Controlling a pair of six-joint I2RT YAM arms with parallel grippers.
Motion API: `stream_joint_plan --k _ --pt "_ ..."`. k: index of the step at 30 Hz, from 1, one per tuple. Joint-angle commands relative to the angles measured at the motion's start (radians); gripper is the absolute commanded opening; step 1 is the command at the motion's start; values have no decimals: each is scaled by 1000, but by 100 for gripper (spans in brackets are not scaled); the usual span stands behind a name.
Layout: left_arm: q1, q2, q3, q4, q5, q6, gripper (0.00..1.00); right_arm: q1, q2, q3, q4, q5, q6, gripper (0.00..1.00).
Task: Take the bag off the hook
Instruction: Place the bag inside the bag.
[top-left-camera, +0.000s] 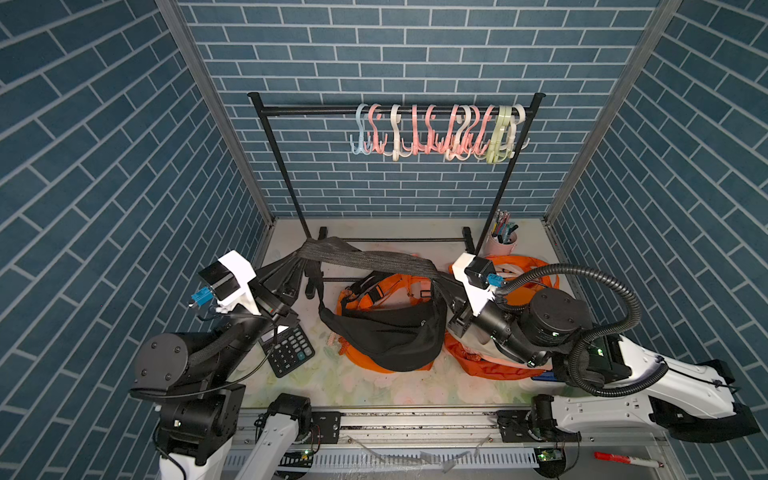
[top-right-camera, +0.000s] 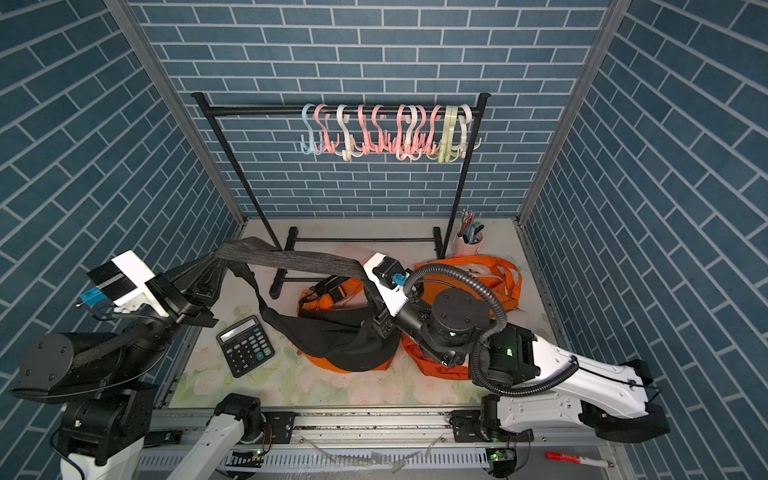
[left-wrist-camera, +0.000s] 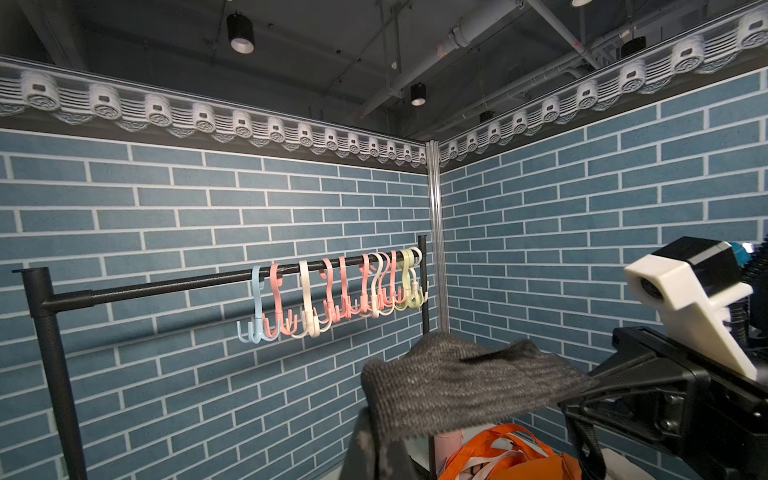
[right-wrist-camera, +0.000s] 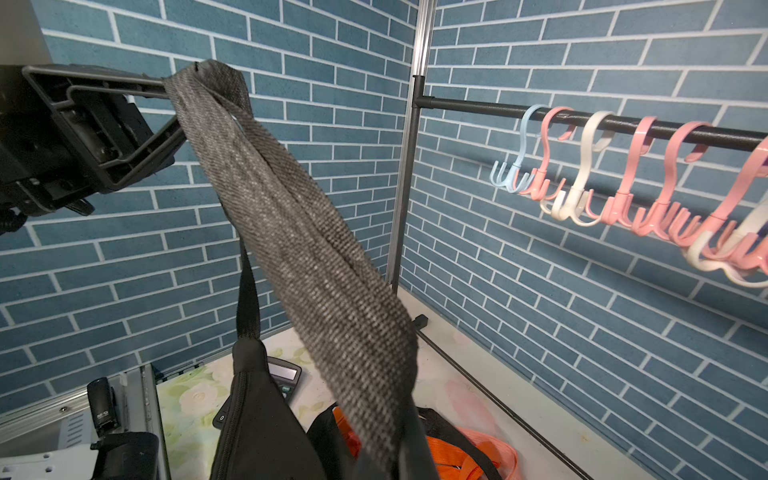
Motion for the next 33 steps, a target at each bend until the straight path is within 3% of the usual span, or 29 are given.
stream_joint_plan --k 1,6,8,11,16,27,33 --pt "-3 -2 29 38 -63 -21 0 2 -27 -17 24 159 -62 0" --pt "-3 74 -16 -33 -84 -74 0 -14 -11 -142 110 335 -99 0" --pt "-3 76 -99 26 -111 -106 0 -59 -13 -203 114 355 -44 0" --pt "-3 122 -198 108 -131 -143 0 -162 -18 -262 48 310 92 0" --pt "-8 224 -249 169 -138 -159 0 -288 -1 -306 19 244 172 0" --pt "-43 411 -247 221 -240 -88 0 -490 88 -308 11 43 241 0" --pt "-47 451 -257 223 -399 -58 0 -560 164 -329 41 -59 288 0"
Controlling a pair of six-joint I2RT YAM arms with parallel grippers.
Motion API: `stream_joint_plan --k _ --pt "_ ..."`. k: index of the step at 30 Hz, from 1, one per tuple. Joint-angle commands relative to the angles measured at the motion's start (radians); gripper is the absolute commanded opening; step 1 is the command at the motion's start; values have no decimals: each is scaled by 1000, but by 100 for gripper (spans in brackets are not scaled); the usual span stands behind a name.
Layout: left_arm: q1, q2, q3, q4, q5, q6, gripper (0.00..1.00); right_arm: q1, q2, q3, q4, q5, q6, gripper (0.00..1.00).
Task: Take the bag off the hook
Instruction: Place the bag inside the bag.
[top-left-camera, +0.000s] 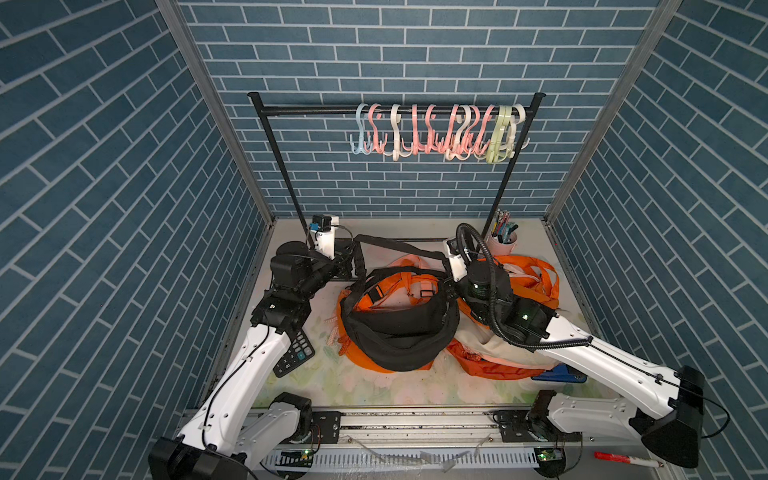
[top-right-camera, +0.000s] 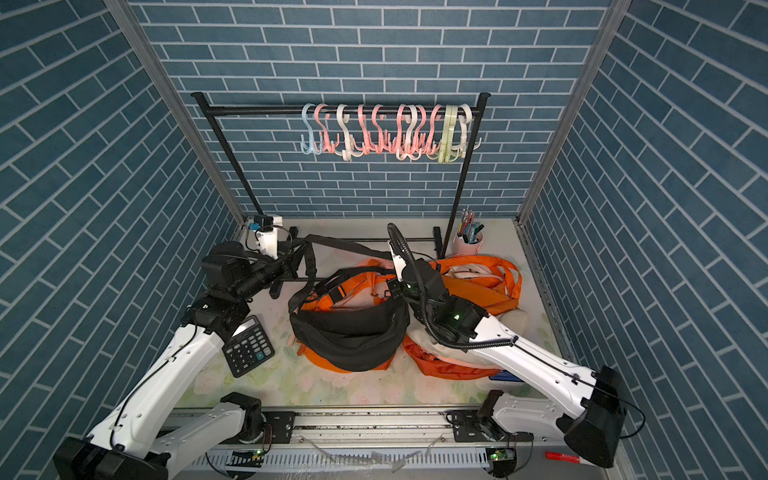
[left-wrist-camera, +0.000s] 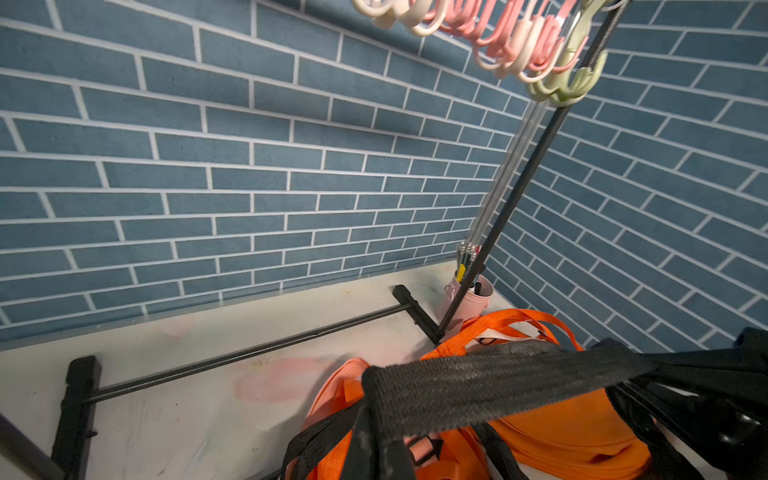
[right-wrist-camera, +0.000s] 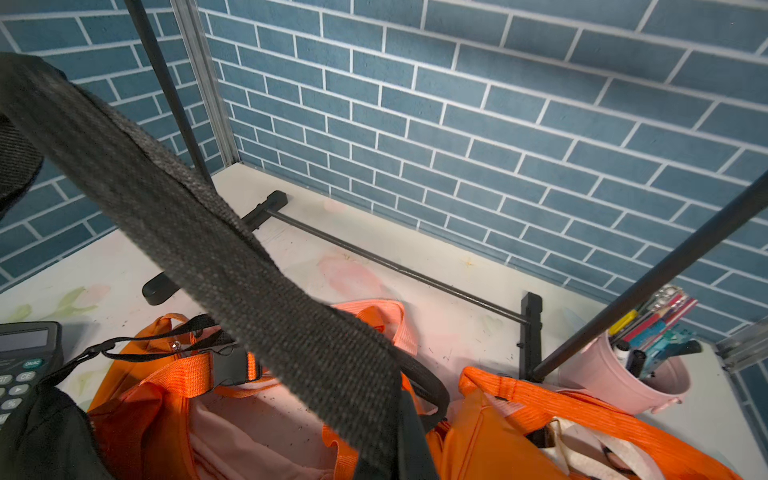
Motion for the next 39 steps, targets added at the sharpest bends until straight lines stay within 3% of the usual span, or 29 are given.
stream_joint_plan --k 1,13,27,39 --pt "32 8 13 73 -220 12 0 -58 17 -25 -45 31 84 0" --pt "25 115 22 134 -289 2 0 -124 78 -41 -6 -48 109 0" --pt "15 186 4 168 -379 3 0 -129 231 -45 72 -143 148 0" --pt "14 283 36 192 -369 9 0 -171 302 -26 72 -158 151 0"
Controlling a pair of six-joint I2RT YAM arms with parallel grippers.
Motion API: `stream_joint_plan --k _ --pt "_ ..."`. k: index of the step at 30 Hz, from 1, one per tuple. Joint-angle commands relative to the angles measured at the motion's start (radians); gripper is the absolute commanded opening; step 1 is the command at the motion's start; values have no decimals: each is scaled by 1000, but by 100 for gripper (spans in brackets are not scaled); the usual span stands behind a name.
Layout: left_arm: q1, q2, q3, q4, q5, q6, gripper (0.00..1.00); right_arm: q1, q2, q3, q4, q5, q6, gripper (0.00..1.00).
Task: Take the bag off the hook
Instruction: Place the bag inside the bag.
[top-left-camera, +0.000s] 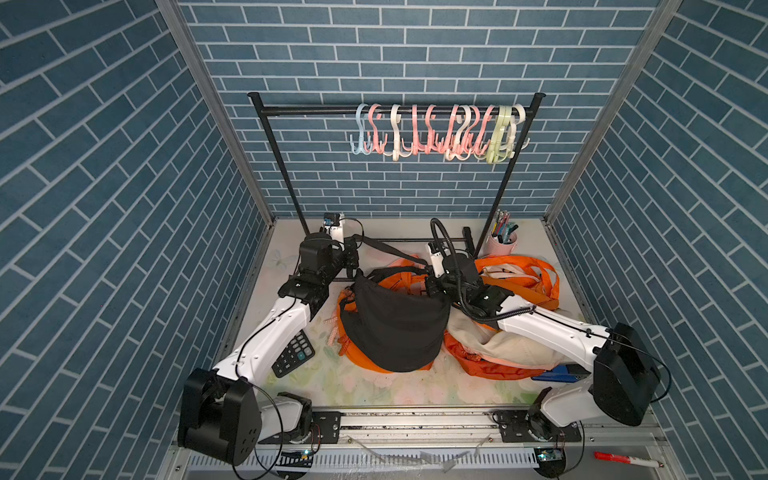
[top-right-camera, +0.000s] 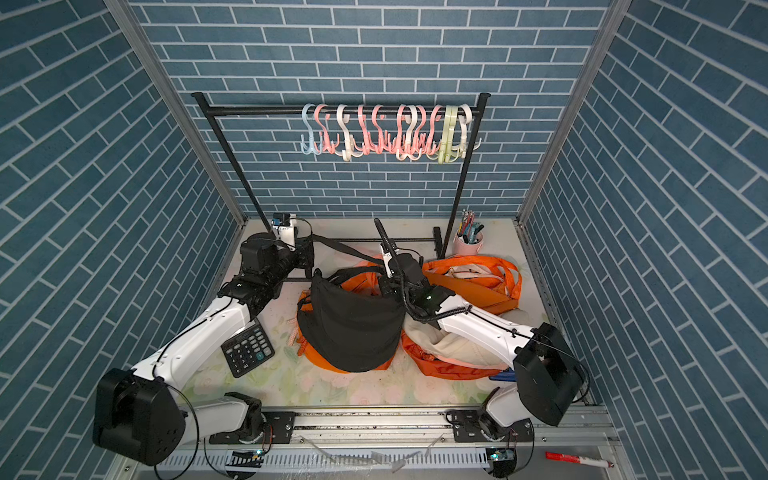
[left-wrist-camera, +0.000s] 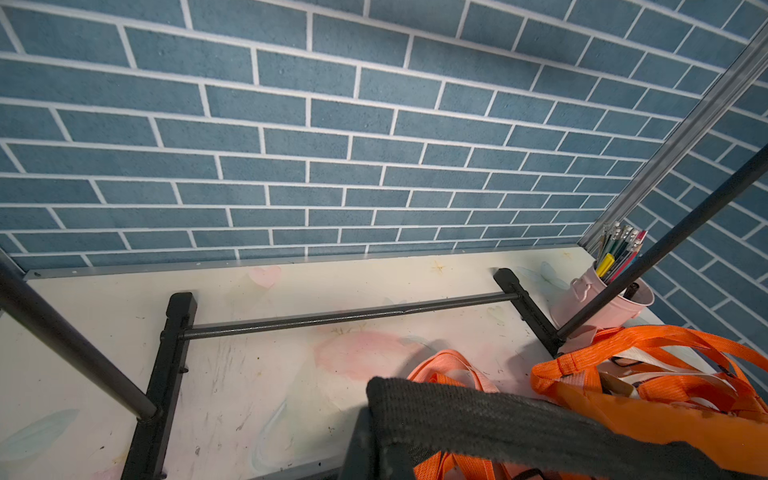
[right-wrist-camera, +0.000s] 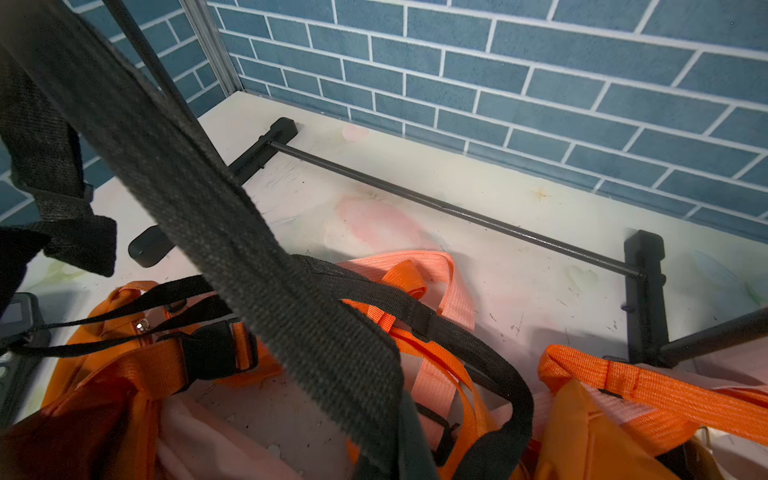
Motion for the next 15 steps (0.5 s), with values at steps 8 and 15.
stream_joint_plan --k 8,15 --pt "1 143 156 54 -97 58 0 -141 34 -2 -89 24 100 0" --pt "-14 268 251 48 -59 79 0 -212 67 28 -84 -47 125 0"
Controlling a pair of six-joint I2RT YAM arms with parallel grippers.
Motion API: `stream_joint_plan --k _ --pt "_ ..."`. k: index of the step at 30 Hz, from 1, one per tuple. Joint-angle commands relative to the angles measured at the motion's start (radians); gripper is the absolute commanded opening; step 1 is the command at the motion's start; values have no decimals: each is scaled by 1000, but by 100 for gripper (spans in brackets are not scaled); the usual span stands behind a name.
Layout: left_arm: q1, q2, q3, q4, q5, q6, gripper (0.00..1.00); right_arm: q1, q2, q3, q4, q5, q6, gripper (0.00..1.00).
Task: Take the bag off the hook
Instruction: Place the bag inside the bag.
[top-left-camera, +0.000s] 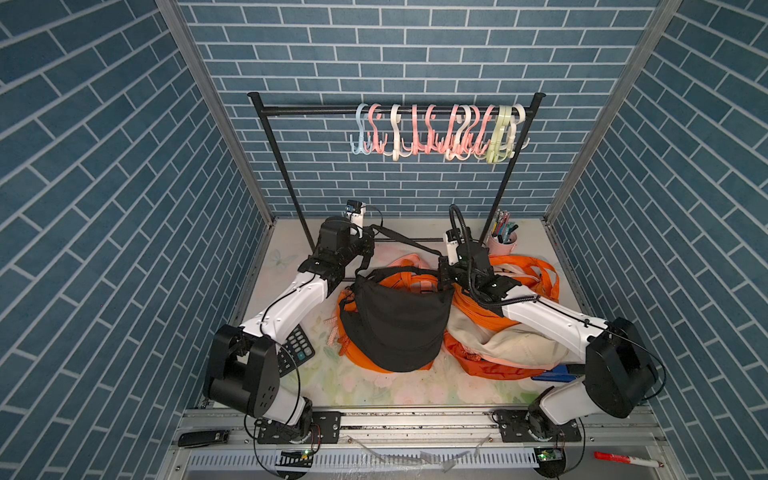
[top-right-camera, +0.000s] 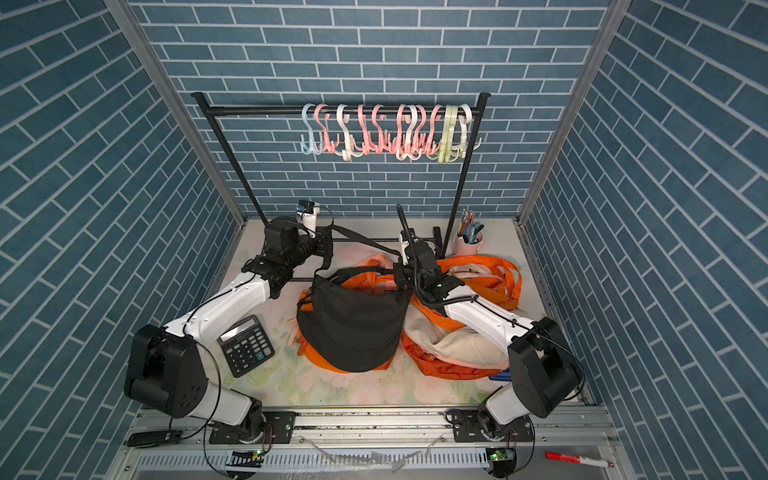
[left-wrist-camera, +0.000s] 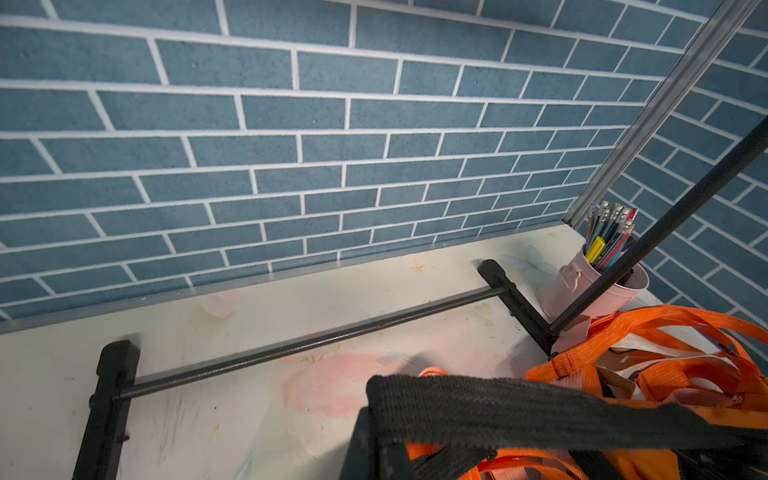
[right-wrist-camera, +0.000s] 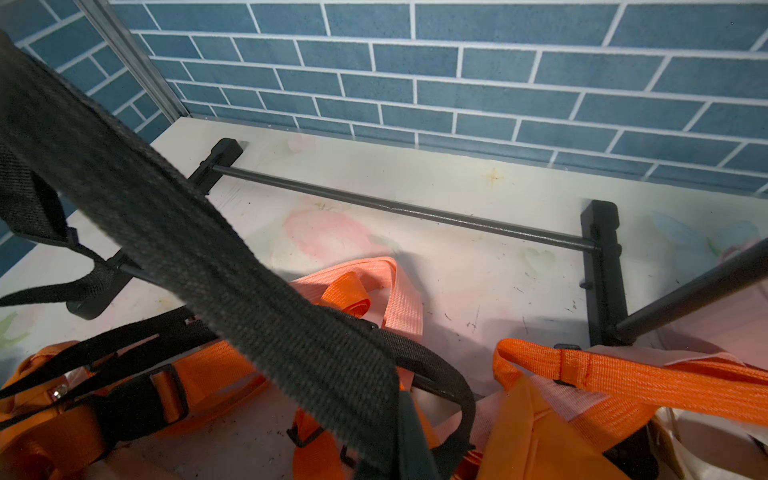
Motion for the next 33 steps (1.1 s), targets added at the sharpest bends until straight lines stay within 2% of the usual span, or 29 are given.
stream_joint_plan --k 1,12,20,23,26,30,33 --pt "38 51 52 39 -93 10 0 -55 33 11 -89 27 63 0" --pt "8 238 185 -37 -46 47 5 -78 132 43 -58 -34 83 0" --pt "0 325 247 -98 -36 62 33 -107 168 59 -49 -54 87 0" --pt "-6 334 259 -119 -33 71 39 -121 174 73 -57 -68 87 4" --pt "-8 334 261 -134 -33 78 45 -131 177 83 -64 -80 84 13" --pt "-10 343 309 -212 -18 87 55 -140 177 109 -86 -85 81 46" --pt "-11 354 363 -303 -8 95 61 -141 160 123 -99 -84 72 58"
